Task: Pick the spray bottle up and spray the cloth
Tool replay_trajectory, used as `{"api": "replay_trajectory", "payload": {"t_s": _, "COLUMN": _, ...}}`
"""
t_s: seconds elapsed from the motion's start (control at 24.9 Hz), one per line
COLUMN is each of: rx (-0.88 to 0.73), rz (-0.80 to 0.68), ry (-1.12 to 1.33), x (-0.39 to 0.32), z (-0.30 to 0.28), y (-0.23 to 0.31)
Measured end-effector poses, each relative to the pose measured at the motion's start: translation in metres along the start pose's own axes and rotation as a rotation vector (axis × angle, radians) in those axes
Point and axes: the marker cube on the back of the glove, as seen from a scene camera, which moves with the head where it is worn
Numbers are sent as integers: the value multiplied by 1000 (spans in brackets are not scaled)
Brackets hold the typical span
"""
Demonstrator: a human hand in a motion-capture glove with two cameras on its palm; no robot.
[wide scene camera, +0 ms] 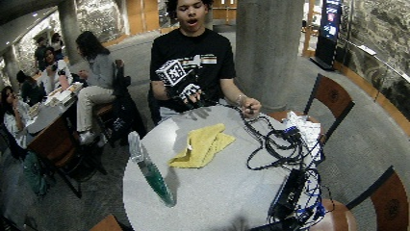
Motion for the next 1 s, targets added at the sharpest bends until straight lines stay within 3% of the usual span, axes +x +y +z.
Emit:
{"api": "replay_trajectory", "payload": {"t_s": 0.64, "rx": 2, "rz": 87, "ry": 2, "x": 33, "z": -5, "y": 1}}
{"api": "replay_trajectory", "payload": {"t_s": 0.84, "rx": 97, "rz": 154, "ry": -79, "x": 41, "z": -10, "y": 3}}
{"api": "replay_trajectory", "payload": {"t_s": 1.0, "rx": 285, "rz": 233, "ry": -363, "x": 55, "z": -21, "y": -7}}
